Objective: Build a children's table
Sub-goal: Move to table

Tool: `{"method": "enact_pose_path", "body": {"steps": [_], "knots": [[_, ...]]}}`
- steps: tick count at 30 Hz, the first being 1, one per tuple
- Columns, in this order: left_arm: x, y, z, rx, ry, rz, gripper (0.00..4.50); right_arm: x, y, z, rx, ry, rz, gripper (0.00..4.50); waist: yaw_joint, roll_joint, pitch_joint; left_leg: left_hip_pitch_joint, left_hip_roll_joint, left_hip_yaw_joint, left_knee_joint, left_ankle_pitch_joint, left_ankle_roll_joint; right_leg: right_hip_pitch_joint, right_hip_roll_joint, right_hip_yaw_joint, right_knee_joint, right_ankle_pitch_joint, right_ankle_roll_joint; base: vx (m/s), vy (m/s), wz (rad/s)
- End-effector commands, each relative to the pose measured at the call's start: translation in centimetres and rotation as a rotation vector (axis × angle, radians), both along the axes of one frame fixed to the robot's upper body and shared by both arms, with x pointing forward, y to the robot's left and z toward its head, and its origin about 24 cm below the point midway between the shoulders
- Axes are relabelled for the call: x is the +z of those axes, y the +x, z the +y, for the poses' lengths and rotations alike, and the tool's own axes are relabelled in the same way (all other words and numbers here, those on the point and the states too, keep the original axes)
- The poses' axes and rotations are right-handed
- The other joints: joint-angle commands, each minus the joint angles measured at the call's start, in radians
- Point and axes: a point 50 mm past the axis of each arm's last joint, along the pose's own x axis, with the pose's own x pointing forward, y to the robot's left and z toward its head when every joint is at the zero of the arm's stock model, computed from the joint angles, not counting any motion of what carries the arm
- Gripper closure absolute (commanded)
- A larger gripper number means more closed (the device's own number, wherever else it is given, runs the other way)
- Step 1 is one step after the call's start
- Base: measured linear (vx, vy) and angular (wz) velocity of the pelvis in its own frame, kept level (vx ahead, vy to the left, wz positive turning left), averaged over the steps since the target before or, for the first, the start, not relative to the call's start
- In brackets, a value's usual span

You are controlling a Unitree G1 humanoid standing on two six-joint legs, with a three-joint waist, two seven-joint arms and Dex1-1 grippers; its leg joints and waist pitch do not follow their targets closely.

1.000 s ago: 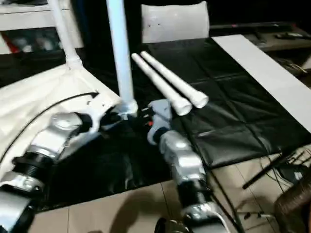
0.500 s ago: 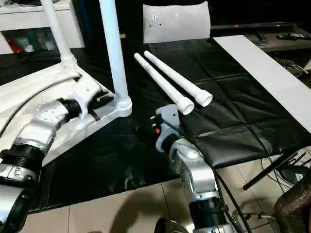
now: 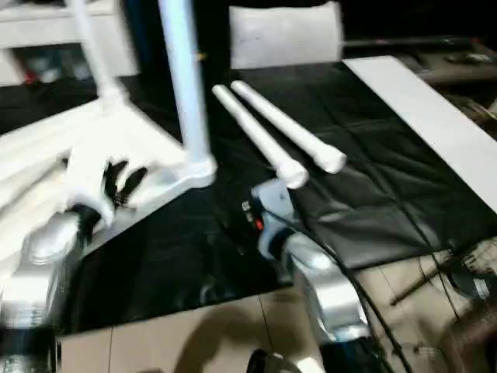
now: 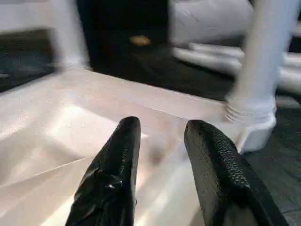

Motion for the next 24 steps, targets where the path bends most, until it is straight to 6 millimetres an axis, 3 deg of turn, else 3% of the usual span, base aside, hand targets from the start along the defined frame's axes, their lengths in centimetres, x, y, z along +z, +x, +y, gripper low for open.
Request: {"method": "enact_pose_path", "body": {"steps": [1,2,3,4,5,6,7,8,9,10,11,12,13,14,15,16,17,18,19,20,21,22,23,24], "knots": [[0.5,-0.5,0.3,0.087,-0.014,0.003,2.75,0.6,-0.2,0.5,0.022,0.025,-0.034,0.00,0.004,0.026,-0.041,-0.045,0.126,-0.075,-0.173,-0.341,0.105,0.099,-0.054,0.137,0.066,-0.360,0.022,-0.022,-0.114,0.68],[0.5,-0.5,0.3,0.087,-0.014,0.003,2.75,0.6,-0.2,0.5,0.022,0.025,-0.034,0.00,0.007,0.028,-0.032,-0.033,0.141,-0.088,-0.192,-0.433,0.094,0.080,-0.044,0.161,0.099,-0.337,-0.006,0.002,-0.168,0.91],[0.4,-0.8,0.6,0.128,-0.025,0.023,2.75,0.6,-0.1,0.5,0.015,0.030,-0.028,0.00,0.017,0.014,-0.014,-0.035,0.140,-0.085,-0.210,-0.542,0.095,0.068,-0.030,0.211,0.148,-0.354,-0.034,0.002,-0.168,0.91],[0.4,-0.8,0.6,0.128,-0.025,0.023,2.75,0.6,-0.1,0.5,0.015,0.030,-0.028,0.00,0.038,-0.016,-0.008,-0.011,0.033,-0.022,-0.109,-0.463,0.056,0.023,-0.041,0.239,0.022,-0.612,-0.068,0.046,-0.243,1.13],[0.0,-1.1,0.8,0.153,0.011,0.056,2.75,0.5,0.1,0.3,0.005,0.030,-0.024,0.00,0.029,-0.046,-0.006,0.082,-0.080,0.058,0.084,-0.299,0.038,-0.078,-0.068,0.164,-0.128,-0.903,-0.042,0.055,-0.224,0.95],[0.0,-1.2,0.8,0.155,0.018,0.057,2.75,0.2,0.0,0.1,-0.012,0.032,-0.005,0.00,0.016,-0.046,-0.014,0.067,-0.113,0.141,0.180,-0.184,0.109,-0.068,-0.057,0.132,-0.150,-1.105,0.035,0.055,-0.224,0.95],[0.0,-1.3,0.8,0.153,0.021,0.056,2.75,0.0,0.0,0.0,-0.023,0.034,0.007,0.00,0.060,-0.043,-0.031,0.013,-0.075,0.127,0.080,-0.167,0.158,0.061,-0.119,0.216,-0.095,-0.951,0.154,0.082,-0.115,0.53],[0.1,-1.4,0.8,0.153,0.019,0.055,2.75,-0.1,0.1,-0.3,-0.052,0.048,0.014,0.00,0.070,-0.025,-0.022,0.062,-0.062,0.131,0.044,-0.149,0.163,0.024,-0.108,0.256,-0.119,-0.948,0.212,0.016,-0.112,0.42],[0.2,-1.4,0.8,0.149,0.028,0.055,2.75,-0.3,0.1,-0.6,-0.082,0.059,0.021,0.00,0.088,-0.024,-0.045,0.066,-0.036,0.113,-0.039,-0.100,0.154,0.052,-0.048,0.226,-0.075,-0.708,0.268,0.016,-0.112,0.42],[0.3,-1.4,0.8,0.148,0.032,0.054,2.75,-0.4,0.0,-0.7,-0.091,0.058,0.024,0.00,0.097,-0.014,-0.060,0.073,0.030,0.093,-0.071,-0.034,0.167,0.066,-0.032,0.188,-0.091,-0.466,0.275,-0.051,-0.145,0.27],[0.3,-1.4,0.8,0.148,0.034,0.053,2.75,-0.5,-0.1,-0.9,-0.100,0.053,0.027,0.00,0.103,0.002,-0.064,0.093,0.079,0.076,-0.091,-0.040,0.189,0.065,-0.053,0.190,-0.090,-0.381,0.226,-0.011,-0.063,0.17],[0.3,-1.4,0.8,0.152,0.034,0.055,2.75,-0.6,-0.1,-1.0,-0.107,0.044,0.027,0.00,0.101,0.013,-0.060,0.084,0.151,0.065,-0.112,-0.085,0.198,0.073,-0.083,0.214,-0.038,-0.240,0.102,-0.011,-0.063,0.17],[0.3,-1.4,0.9,0.156,0.031,0.058,2.75,-0.7,-0.2,-1.0,-0.113,0.034,0.026,0.00,0.101,0.008,-0.052,0.078,0.150,0.072,-0.123,-0.138,0.180,0.075,-0.096,0.227,-0.035,-0.244,0.064,0.000,0.000,0.00],[0.2,-1.4,1.0,0.159,0.030,0.066,2.75,-0.8,-0.3,-1.1,-0.115,0.028,0.020,0.00,0.101,-0.004,-0.028,0.091,0.044,0.128,-0.091,-0.241,0.111,0.051,-0.084,0.214,-0.114,-0.546,0.103,-0.034,-0.053,0.10],[0.0,-1.5,1.1,0.162,0.037,0.080,2.75,-0.7,-0.5,-1.3,-0.137,0.034,0.010,0.00,0.106,-0.017,-0.028,0.093,-0.044,0.163,-0.052,-0.191,0.117,0.047,-0.057,0.192,-0.150,-0.789,0.245,-0.034,-0.053,0.10],[0.0,-1.5,1.1,0.164,0.038,0.081,2.75,-0.7,-0.6,-1.5,-0.158,0.042,0.011,0.00,0.101,-0.019,-0.037,0.070,-0.038,0.155,-0.066,-0.166,0.145,0.062,-0.030,0.164,-0.162,-0.778,0.334,0.000,0.000,0.00],[0.0,-1.6,1.1,0.164,0.033,0.082,2.75,-0.8,-0.6,-1.7,-0.179,0.049,0.017,0.00,0.103,-0.012,-0.045,0.066,-0.024,0.151,-0.073,-0.167,0.156,0.069,-0.024,0.152,-0.167,-0.726,0.363,0.000,0.000,0.00],[0.0,-1.6,1.1,0.163,0.033,0.084,2.75,-0.8,-0.6,-1.8,-0.198,0.051,0.021,0.00,0.095,0.000,-0.058,0.057,0.026,0.133,-0.083,-0.176,0.184,0.089,-0.027,0.128,-0.165,-0.620,0.365,0.000,0.000,0.00],[0.0,-1.7,1.1,0.162,0.033,0.086,2.75,-0.8,-0.6,-1.9,-0.208,0.051,0.023,0.00,0.117,0.037,-0.071,0.040,0.171,0.075,-0.131,-0.240,0.231,0.137,-0.080,0.164,-0.009,-0.424,0.232,0.000,0.000,0.00],[0.0,-1.7,1.1,0.162,0.033,0.086,2.75,-0.8,-0.6,-1.9,-0.209,0.051,0.023,0.00,0.137,0.043,-0.068,0.044,0.232,0.057,-0.163,-0.287,0.230,0.118,-0.112,0.227,0.114,-0.276,0.120,0.000,0.000,0.00],[0.0,-1.6,1.2,0.159,0.040,0.088,2.75,-0.9,-0.7,-2.2,-0.233,0.051,0.033,0.00,0.090,-0.001,-0.043,0.082,0.126,0.126,-0.145,-0.342,0.171,0.043,-0.112,0.275,0.103,-0.230,0.005,0.000,0.000,0.00],[0.0,-1.5,1.2,0.154,0.043,0.088,2.75,-0.9,-0.8,-2.3,-0.245,0.048,0.038,0.00,0.138,-0.051,-0.033,0.048,-0.038,0.151,0.054,-0.212,0.116,0.035,-0.187,0.348,-0.102,-0.837,0.226,0.000,0.000,0.00],[0.0,-1.5,1.2,0.150,0.046,0.088,2.75,-0.9,-0.8,-2.4,-0.252,0.045,0.041,0.00,0.145,-0.032,-0.030,0.024,-0.025,0.117,0.100,-0.124,0.129,0.035,-0.250,0.399,-0.113,-1.003,0.236,0.000,0.000,0.00],[0.0,-1.5,1.1,0.144,0.049,0.089,2.75,-1.0,-0.9,-2.5,-0.260,0.041,0.043,0.00,0.144,-0.039,-0.044,-0.046,-0.039,0.063,0.133,-0.040,0.116,0.077,-0.246,0.391,-0.070,-0.998,0.253,0.000,0.000,0.00]]}}
